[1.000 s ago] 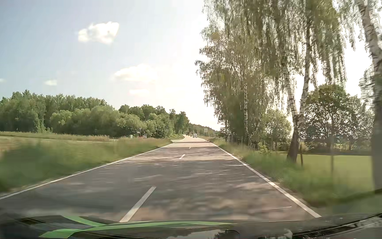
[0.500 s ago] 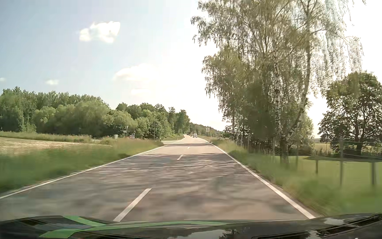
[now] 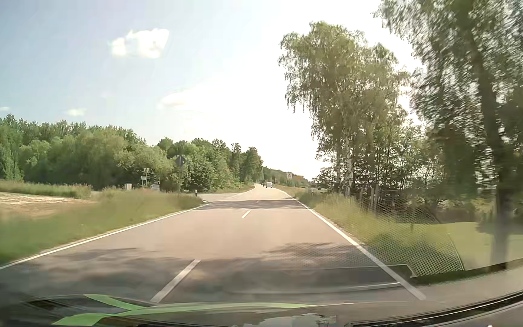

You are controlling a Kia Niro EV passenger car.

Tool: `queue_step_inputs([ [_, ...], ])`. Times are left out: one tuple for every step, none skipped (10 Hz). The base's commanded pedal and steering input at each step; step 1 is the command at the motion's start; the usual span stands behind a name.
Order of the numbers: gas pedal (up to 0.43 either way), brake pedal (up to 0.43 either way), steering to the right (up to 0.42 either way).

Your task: Follow the waypoints while adhering to traffic rules and regulations

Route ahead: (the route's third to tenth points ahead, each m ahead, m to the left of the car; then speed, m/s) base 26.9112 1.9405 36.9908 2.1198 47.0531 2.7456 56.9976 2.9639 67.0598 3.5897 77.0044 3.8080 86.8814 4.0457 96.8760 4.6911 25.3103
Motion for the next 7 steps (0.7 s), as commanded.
queue_step_inputs([
  [0.15,0.0,-0.008],
  [0.169,0.0,-0.007],
  [0.177,0.0,-0.006],
  [0.177,0.0,-0.006],
  [0.177,0.0,-0.006],
  [0.177,0.0,-0.006],
  [0.177,0.0,-0.006],
])
